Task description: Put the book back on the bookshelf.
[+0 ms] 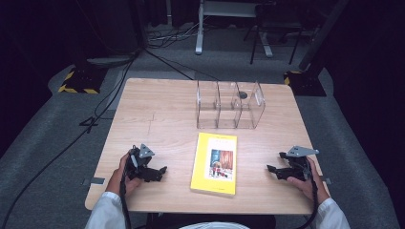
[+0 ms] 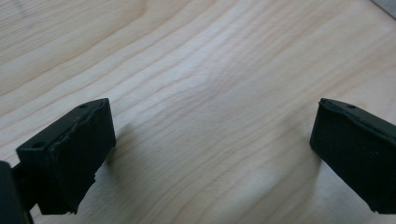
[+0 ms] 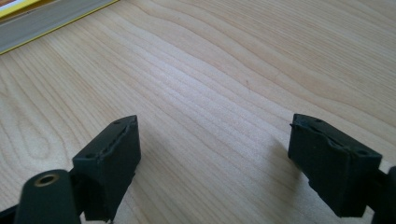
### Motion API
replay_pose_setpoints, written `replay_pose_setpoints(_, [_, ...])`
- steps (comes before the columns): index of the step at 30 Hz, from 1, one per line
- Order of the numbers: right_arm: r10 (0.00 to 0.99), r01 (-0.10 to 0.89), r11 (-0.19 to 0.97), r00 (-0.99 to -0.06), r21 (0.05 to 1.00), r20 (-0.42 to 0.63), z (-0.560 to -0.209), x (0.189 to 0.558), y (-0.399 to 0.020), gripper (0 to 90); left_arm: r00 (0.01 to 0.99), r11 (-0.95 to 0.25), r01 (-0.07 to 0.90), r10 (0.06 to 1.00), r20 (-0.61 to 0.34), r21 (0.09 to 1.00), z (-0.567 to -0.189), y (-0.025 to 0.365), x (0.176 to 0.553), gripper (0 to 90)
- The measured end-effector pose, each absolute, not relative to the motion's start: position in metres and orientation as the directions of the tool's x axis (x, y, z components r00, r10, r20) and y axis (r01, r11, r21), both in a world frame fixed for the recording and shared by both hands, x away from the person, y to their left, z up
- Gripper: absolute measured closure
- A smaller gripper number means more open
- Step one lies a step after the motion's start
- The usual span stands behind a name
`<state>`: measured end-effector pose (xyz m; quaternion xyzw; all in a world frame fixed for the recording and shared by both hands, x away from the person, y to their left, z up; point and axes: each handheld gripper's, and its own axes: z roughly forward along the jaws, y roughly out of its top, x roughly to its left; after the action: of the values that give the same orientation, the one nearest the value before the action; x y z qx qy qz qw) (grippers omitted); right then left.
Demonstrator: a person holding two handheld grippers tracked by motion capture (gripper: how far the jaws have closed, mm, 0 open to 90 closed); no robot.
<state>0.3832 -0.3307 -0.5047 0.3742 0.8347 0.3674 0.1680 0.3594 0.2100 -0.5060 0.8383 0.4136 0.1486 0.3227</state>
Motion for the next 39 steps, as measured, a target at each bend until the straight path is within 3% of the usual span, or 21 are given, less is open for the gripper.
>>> replay_pose_setpoints(9, [0.749,0.505,0.451,-0.663,0.736,-0.005,-0.504,0.382,-0.331,16.8,0.658,-0.489,0.570,0.753,-0.011,0.661,-0.506,0.199,0.336,0.4])
replay_pose_setpoints(17, [0.694,0.473,0.499,-0.720,0.726,-0.008,-0.503,0.383,-0.327,17.8,0.719,-0.530,0.534,0.695,-0.024,0.659,-0.506,0.186,0.326,0.2])
replay_pose_setpoints(19, [0.684,0.469,0.508,-0.730,0.722,-0.007,-0.502,0.382,-0.325,21.4,0.741,-0.545,0.514,0.671,-0.023,0.662,-0.506,0.183,0.325,0.2])
replay_pose_setpoints(21, [0.627,0.435,0.552,-0.779,0.712,-0.010,-0.498,0.380,-0.316,33.4,0.766,-0.566,0.491,0.642,-0.019,0.662,-0.506,0.175,0.323,0.2])
replay_pose_setpoints(27, [0.517,0.361,0.634,-0.855,0.684,-0.027,-0.493,0.376,-0.285,48.6,0.798,-0.591,0.462,0.602,-0.019,0.661,-0.506,0.158,0.321,0.2])
replay_pose_setpoints(35, [0.405,0.303,0.704,-0.914,0.643,-0.011,-0.488,0.381,-0.247,60.1,0.814,-0.602,0.446,0.580,-0.020,0.662,-0.506,0.149,0.316,0.2])
replay_pose_setpoints(39, [0.373,0.287,0.770,-0.927,0.570,-0.036,-0.480,0.390,-0.225,68.0,0.820,-0.608,0.438,0.572,-0.017,0.663,-0.506,0.147,0.316,0.2])
